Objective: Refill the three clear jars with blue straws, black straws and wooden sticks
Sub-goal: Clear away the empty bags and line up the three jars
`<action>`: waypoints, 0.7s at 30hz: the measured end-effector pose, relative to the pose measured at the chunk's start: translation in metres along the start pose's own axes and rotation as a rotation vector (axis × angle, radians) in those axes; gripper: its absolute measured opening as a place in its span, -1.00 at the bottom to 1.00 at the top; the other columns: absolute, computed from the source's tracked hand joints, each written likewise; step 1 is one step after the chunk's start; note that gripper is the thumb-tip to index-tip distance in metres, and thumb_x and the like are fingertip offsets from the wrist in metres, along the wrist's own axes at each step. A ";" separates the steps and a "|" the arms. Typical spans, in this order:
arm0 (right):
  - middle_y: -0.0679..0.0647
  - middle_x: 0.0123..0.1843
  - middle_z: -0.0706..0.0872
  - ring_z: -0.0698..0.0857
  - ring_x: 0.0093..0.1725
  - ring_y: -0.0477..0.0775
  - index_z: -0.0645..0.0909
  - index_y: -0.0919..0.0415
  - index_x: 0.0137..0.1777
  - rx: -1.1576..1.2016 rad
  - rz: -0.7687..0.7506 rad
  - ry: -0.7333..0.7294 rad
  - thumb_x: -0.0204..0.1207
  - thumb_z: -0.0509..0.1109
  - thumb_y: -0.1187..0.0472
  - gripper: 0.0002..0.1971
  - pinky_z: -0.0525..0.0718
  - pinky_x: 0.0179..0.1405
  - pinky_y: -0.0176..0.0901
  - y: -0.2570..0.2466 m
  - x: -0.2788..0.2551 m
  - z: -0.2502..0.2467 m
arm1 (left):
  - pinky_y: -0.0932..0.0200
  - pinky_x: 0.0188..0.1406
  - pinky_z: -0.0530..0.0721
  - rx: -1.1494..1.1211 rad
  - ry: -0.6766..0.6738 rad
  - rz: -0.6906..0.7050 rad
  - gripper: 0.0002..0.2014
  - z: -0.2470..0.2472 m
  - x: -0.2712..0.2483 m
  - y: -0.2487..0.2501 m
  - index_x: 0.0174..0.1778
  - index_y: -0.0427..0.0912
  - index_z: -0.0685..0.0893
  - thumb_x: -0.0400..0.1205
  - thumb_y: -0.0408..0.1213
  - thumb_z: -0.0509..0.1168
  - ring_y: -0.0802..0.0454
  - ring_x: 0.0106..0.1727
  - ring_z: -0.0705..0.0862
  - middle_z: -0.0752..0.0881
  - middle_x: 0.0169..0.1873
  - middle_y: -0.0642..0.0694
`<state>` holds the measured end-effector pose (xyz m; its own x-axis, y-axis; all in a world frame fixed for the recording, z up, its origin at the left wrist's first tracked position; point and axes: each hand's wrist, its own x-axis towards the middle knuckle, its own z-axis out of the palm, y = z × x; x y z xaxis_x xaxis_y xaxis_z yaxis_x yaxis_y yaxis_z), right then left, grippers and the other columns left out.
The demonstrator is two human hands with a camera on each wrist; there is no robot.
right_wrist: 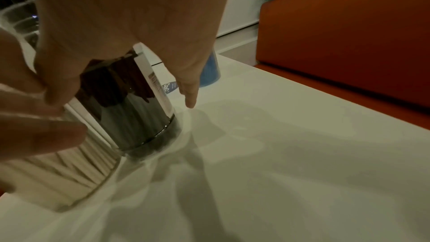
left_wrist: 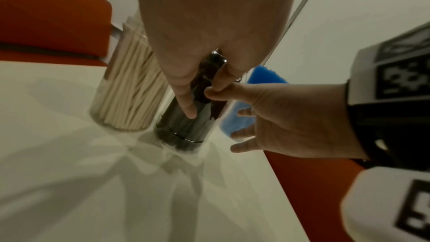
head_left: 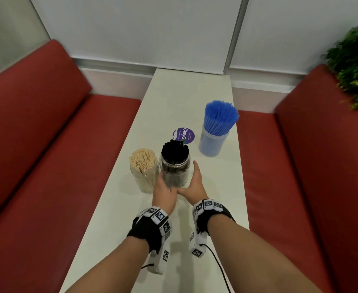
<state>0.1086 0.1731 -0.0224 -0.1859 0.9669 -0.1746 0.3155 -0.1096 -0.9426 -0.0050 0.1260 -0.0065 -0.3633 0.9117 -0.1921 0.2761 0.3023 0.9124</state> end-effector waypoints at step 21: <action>-0.50 0.24 0.62 0.57 0.25 -0.57 0.39 -0.48 0.29 -0.002 -0.157 0.076 0.44 0.62 0.27 -0.30 0.53 0.21 -0.58 -0.038 0.115 -0.030 | -0.21 0.57 0.45 -0.065 0.021 0.008 -0.06 0.047 0.128 0.040 0.71 -0.24 0.13 0.48 -0.28 0.52 -0.22 0.63 0.35 0.27 0.61 -0.32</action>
<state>0.1028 0.2955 0.0017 -0.1618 0.9868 -0.0030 0.2904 0.0447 -0.9559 0.0013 0.2675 -0.0115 -0.3804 0.9077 -0.1771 0.2209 0.2751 0.9357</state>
